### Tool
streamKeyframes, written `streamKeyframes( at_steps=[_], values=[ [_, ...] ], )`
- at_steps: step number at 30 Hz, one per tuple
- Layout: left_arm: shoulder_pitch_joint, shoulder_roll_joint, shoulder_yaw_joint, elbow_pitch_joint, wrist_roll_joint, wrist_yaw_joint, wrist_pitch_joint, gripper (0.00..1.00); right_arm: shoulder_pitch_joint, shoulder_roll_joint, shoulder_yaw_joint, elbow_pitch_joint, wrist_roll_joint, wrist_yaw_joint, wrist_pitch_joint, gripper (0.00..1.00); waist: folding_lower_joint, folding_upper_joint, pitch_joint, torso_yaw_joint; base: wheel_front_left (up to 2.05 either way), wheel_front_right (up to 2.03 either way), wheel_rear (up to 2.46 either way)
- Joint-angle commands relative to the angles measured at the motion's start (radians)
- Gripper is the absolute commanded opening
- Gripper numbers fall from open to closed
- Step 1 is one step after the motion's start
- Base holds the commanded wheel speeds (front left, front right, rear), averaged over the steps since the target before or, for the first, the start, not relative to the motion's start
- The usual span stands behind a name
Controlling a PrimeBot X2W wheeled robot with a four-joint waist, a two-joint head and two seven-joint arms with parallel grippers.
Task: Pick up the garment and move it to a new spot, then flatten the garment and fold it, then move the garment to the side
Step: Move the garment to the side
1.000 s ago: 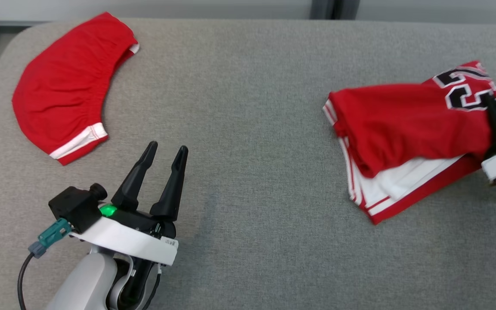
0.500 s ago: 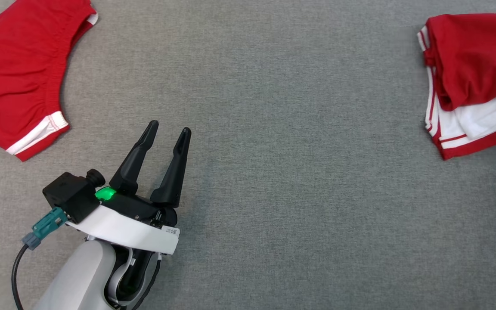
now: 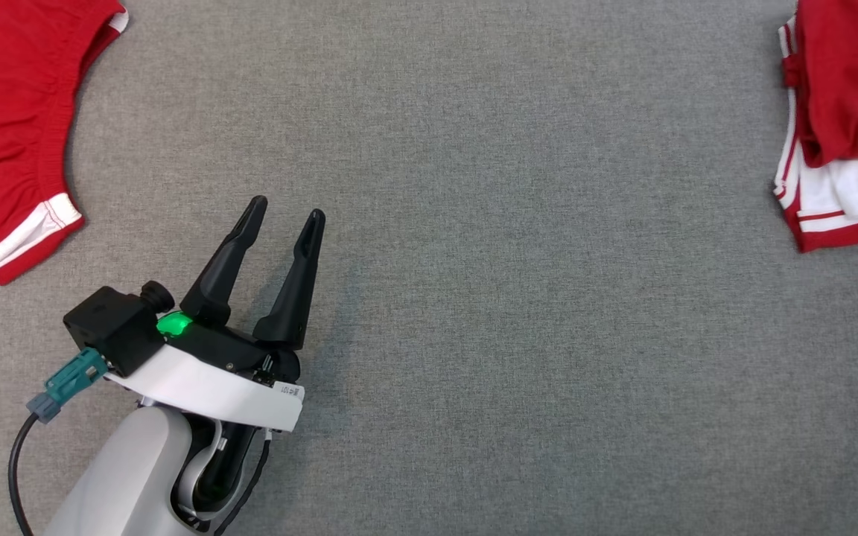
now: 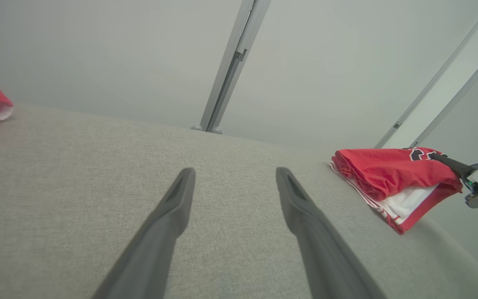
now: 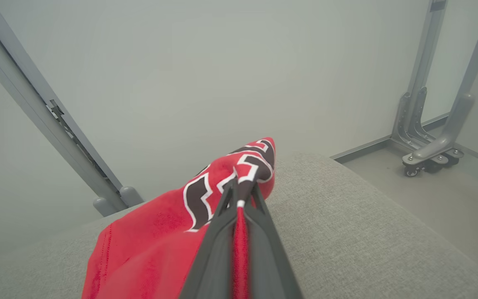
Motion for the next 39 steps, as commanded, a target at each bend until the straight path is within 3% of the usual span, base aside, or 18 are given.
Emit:
streamKeyframes(
  at_steps=[1,4,6,7,13,20,28,39],
  values=[
    [-0.012,0.001,0.001,-0.003,0.007,0.002,0.000,1.00,-0.012,0.003,-0.010,0.008,-0.018,0.000,-0.005,0.00,0.0000,-0.0001,0.002,0.000,0.00,0.00,0.00],
    [-0.016,0.000,-0.001,0.000,0.004,0.002,0.000,1.00,-0.024,0.016,-0.057,0.036,-0.072,0.000,-0.005,0.00,0.0000,-0.0001,0.002,0.002,0.00,0.00,0.00],
    [-0.016,-0.002,-0.002,0.005,0.002,0.001,-0.001,1.00,-0.027,0.025,-0.082,0.050,-0.104,0.000,-0.005,0.85,0.0000,-0.0001,-0.003,0.003,0.00,0.00,0.00],
    [-0.015,-0.003,-0.003,0.008,0.000,0.001,-0.001,1.00,-0.028,0.030,-0.094,0.055,-0.122,0.000,-0.005,1.00,0.0000,-0.0001,-0.006,0.003,0.00,0.00,0.00],
    [-0.003,-0.005,-0.004,0.022,-0.005,-0.001,-0.004,1.00,0.004,0.059,-0.150,0.071,-0.210,0.000,-0.003,1.00,0.0000,-0.0001,-0.043,-0.001,0.00,0.00,0.00],
    [0.021,-0.006,-0.005,0.036,-0.010,0.000,-0.008,1.00,0.055,0.107,-0.173,-0.009,-0.280,0.000,-0.003,1.00,0.0000,-0.0001,-0.107,-0.017,0.00,0.00,0.00],
    [0.058,0.000,0.008,0.058,-0.024,0.006,-0.011,1.00,0.149,0.132,-0.106,-0.174,-0.314,0.000,-0.003,1.00,0.0000,-0.0001,-0.219,-0.037,0.00,0.00,0.00],
    [0.153,-0.004,0.065,0.076,-0.032,0.047,-0.019,1.00,0.329,0.114,0.008,-0.379,-0.225,0.000,-0.003,1.00,0.0000,-0.0001,-0.366,-0.033,0.00,0.00,0.00]
  ],
)
